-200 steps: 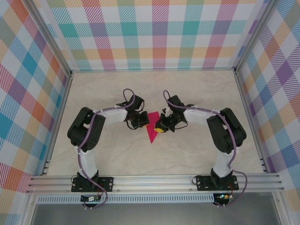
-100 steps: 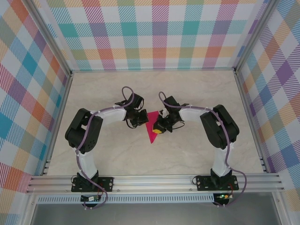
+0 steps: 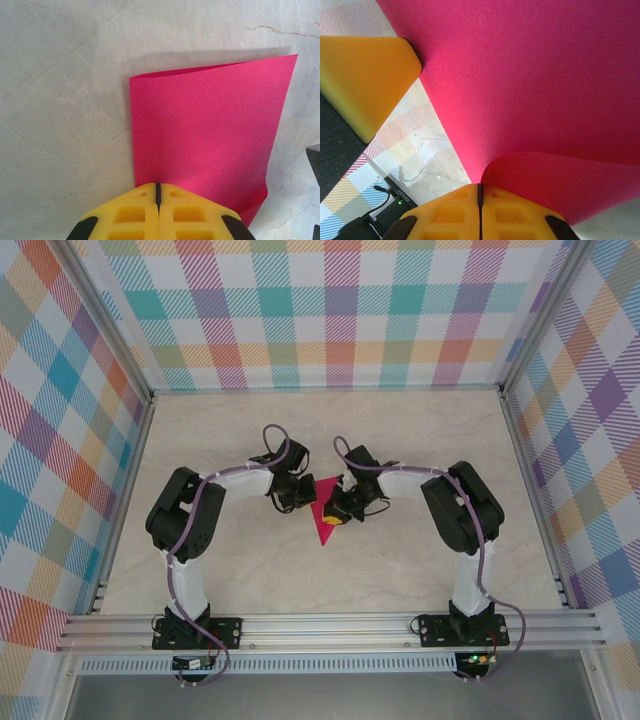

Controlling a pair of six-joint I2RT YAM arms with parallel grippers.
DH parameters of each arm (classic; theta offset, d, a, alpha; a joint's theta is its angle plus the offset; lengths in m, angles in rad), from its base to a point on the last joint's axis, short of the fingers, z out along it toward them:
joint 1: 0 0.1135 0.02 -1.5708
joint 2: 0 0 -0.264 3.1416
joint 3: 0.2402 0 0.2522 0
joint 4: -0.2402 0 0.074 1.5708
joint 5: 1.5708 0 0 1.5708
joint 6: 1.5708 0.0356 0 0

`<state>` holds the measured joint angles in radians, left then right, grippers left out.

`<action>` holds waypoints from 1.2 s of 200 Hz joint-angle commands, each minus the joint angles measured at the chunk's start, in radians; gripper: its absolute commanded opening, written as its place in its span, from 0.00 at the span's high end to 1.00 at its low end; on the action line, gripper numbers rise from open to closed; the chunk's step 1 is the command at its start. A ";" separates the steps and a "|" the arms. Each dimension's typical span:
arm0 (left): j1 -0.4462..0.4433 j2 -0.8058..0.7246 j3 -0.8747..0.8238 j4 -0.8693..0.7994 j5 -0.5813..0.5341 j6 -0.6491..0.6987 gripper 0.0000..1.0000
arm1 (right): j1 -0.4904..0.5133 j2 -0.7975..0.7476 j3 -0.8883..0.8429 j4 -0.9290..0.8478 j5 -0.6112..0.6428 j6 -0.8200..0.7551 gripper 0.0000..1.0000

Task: Fold a paper plane with a square sheet of paper (pick it up from the middle)
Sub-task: Third fold the triangle at the center of the table.

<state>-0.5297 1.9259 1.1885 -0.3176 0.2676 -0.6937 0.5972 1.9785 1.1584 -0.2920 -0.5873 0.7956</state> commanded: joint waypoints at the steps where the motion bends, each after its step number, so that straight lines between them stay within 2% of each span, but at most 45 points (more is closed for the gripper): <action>1: -0.003 0.022 0.013 -0.047 -0.010 0.017 0.96 | 0.007 0.028 0.024 0.007 -0.008 -0.029 0.91; 240: -0.004 0.028 0.000 -0.050 -0.005 0.014 0.96 | 0.009 0.054 0.036 0.038 0.004 -0.077 0.91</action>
<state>-0.5297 1.9289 1.1900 -0.3202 0.2680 -0.6907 0.5980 2.0098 1.1751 -0.2882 -0.5880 0.7597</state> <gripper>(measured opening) 0.055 0.091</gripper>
